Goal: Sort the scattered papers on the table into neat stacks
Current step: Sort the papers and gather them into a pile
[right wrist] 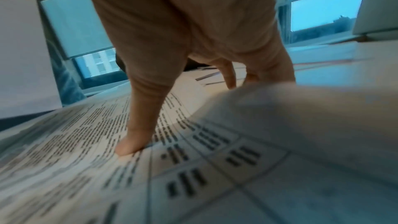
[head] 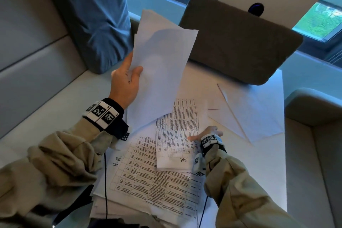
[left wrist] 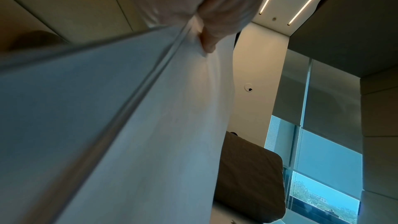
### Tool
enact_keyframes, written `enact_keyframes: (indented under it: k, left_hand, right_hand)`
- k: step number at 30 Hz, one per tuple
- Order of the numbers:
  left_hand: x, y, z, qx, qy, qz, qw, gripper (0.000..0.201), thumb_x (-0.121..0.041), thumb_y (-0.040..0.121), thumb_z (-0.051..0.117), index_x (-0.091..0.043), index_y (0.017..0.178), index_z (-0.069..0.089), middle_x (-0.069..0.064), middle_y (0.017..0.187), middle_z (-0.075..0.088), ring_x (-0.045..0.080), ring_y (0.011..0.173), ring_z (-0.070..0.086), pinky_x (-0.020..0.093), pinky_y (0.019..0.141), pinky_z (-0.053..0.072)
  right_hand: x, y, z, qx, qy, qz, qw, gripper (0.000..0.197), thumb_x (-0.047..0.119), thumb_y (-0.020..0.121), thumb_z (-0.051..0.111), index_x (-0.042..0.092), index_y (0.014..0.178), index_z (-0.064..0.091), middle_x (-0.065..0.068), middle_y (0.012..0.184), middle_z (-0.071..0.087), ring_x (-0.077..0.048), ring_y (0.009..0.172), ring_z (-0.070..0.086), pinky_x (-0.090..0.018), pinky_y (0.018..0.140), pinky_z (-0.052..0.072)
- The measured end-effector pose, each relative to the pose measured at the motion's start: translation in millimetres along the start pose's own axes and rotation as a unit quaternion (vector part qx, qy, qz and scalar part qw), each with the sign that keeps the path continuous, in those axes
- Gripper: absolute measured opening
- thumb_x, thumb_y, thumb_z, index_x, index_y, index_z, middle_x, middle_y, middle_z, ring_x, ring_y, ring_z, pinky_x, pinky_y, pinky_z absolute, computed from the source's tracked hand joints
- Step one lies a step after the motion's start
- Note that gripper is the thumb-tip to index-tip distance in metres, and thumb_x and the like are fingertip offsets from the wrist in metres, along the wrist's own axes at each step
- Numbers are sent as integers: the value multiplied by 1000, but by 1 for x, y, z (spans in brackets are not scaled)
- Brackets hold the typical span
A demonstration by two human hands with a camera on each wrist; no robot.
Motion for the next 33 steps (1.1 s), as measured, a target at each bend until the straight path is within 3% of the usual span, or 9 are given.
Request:
enact_keyframes:
  k: [3, 6, 9, 11, 15, 19, 26, 29, 33]
  left_hand:
    - [2, -4, -1, -3, -6, -2, 1000, 47, -8, 93, 53, 2, 138, 41, 1, 118, 57, 10, 104, 58, 12, 96, 43]
    - [1, -5, -5, -6, 9, 5, 1000, 56, -1, 93, 50, -2, 145, 28, 1, 127, 50, 5, 104, 51, -3, 91, 33]
    - [-1, -6, -9, -11, 36, 8, 999, 69, 5, 91, 46, -10, 149, 13, 4, 139, 45, 10, 85, 53, 7, 83, 36]
    - [-2, -7, -10, -14, 50, 7, 999, 71, 6, 90, 44, -10, 150, 7, 5, 146, 38, 19, 97, 60, 11, 86, 35]
    - [5, -6, -6, -22, 65, 17, 998, 58, 10, 89, 39, -12, 143, 36, 23, 131, 51, 23, 109, 54, 4, 95, 32]
    - [6, -11, 8, 11, 66, 12, 998, 40, 3, 92, 41, -6, 127, 58, 23, 120, 59, 32, 111, 57, 6, 99, 31]
    - [-43, -40, 29, 144, -112, -28, 983, 71, -75, 76, 49, -19, 120, 56, 2, 122, 60, 11, 114, 56, 23, 97, 43]
    - [-57, -50, 32, 121, -60, -82, 987, 46, -42, 73, 76, -26, 112, 58, -7, 109, 64, 3, 99, 61, 20, 87, 50]
    - [-62, -57, 31, 58, -22, -101, 993, 33, -14, 81, 71, -13, 113, 64, 1, 108, 67, 12, 101, 63, 23, 89, 48]
  right_hand:
    - [-4, 8, -4, 68, 138, -46, 987, 76, 29, 65, 86, -5, 121, 45, -10, 116, 57, -31, 109, 59, -35, 86, 51]
    - [-8, 0, -15, 37, 179, -104, 978, 46, 21, 75, 78, 0, 111, 60, -13, 111, 65, -27, 94, 61, -31, 79, 51]
    - [-18, -13, -40, -35, 250, -127, 959, 33, 24, 82, 68, -1, 103, 67, -18, 99, 68, -30, 91, 64, -34, 76, 51]
    - [-32, -25, -68, -95, 318, -138, 933, 29, 28, 82, 64, 0, 92, 69, -17, 84, 69, -30, 81, 66, -40, 72, 55]
    - [-59, -54, -126, -216, 489, -202, 821, 22, 25, 91, 59, 5, 83, 60, -12, 75, 56, -17, 71, 51, -31, 61, 40]
    - [-61, -74, -145, -178, 614, -248, 728, 19, 25, 91, 62, 6, 91, 61, -2, 76, 63, -11, 66, 57, -19, 55, 49]
    - [-17, -94, -103, -94, 520, -287, 799, 9, 19, 90, 61, 10, 91, 60, -4, 75, 61, -18, 68, 57, -24, 54, 49]
    - [-10, -97, -94, -87, 497, -324, 800, 15, 18, 88, 66, 6, 96, 63, -8, 78, 64, -22, 70, 61, -23, 55, 54]
    - [-22, -86, -77, -145, 462, -282, 829, 56, 31, 78, 76, 6, 123, 54, -12, 116, 61, -26, 103, 60, -36, 87, 52]
Point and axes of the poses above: each hand's wrist, its own y-axis towards the middle knuckle, its own z-axis out of the palm, x = y × z, the point moved 4 cm from there along y, towards the middle knuckle
